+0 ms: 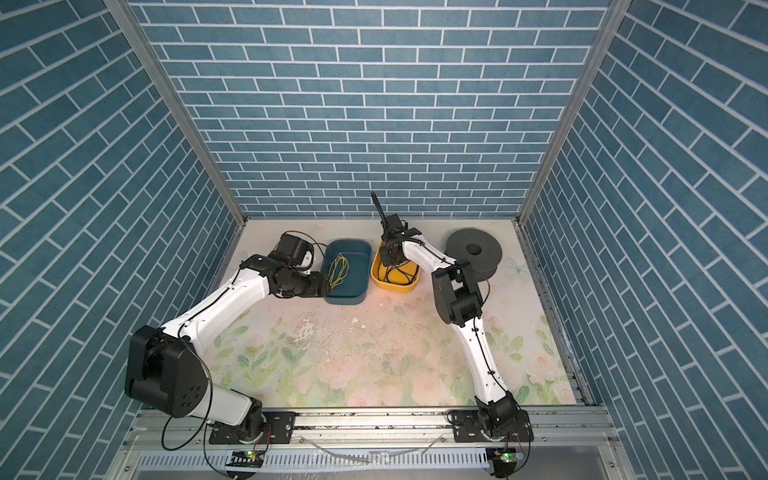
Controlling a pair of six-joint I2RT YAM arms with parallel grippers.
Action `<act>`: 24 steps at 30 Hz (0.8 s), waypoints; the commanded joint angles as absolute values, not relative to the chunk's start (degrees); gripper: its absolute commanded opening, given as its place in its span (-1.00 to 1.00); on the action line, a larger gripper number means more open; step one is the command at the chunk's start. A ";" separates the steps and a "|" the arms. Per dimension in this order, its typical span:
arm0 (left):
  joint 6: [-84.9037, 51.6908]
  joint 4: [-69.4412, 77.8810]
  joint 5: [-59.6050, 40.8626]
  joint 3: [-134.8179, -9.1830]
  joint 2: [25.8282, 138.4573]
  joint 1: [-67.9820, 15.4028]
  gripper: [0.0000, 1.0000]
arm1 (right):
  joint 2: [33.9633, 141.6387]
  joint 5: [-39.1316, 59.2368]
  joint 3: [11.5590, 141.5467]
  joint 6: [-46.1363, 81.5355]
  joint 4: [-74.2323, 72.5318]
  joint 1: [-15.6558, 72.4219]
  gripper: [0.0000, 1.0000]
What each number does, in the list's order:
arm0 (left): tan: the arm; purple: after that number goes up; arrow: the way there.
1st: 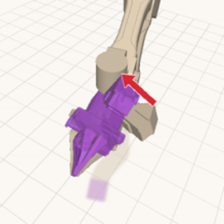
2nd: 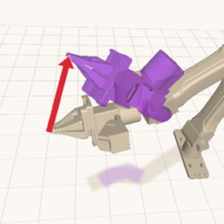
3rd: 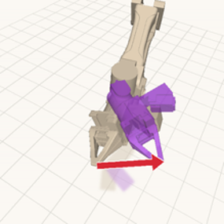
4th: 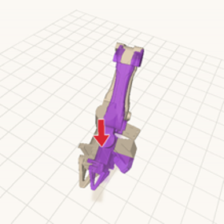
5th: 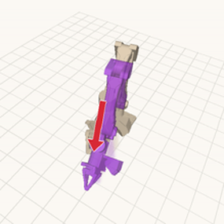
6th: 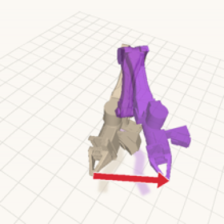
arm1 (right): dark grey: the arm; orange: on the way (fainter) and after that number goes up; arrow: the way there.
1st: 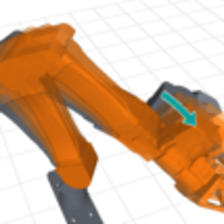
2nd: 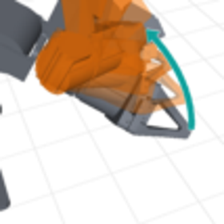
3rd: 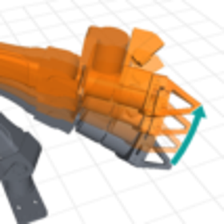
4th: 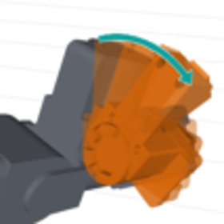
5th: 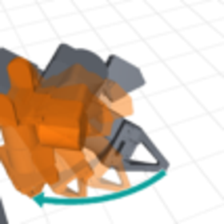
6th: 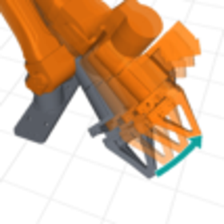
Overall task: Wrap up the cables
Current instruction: 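Lower the right gripper into the yellow tub and grasp the black cable, then lift the black cable out of the yellow tub with the right gripper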
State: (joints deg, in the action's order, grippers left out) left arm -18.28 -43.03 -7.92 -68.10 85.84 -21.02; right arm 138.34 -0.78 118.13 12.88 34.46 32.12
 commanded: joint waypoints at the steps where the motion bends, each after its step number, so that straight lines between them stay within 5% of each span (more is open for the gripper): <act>1: -20.62 -46.72 -7.03 -68.05 83.52 -23.91 0.71 | 128.55 -2.01 113.42 14.27 31.11 32.52 -1.00; 9: -28.74 -40.75 -10.57 -61.69 78.68 -31.37 0.86 | 114.12 -0.25 107.26 13.80 31.79 32.78 -1.00; 24: -32.43 -27.45 -12.39 -56.58 86.38 -35.70 0.56 | 83.97 -6.24 93.29 15.59 39.87 33.94 -1.00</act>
State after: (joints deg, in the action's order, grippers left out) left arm -31.88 -31.94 -12.73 -56.69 84.40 -35.64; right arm 89.21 -4.01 95.20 13.65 36.29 33.65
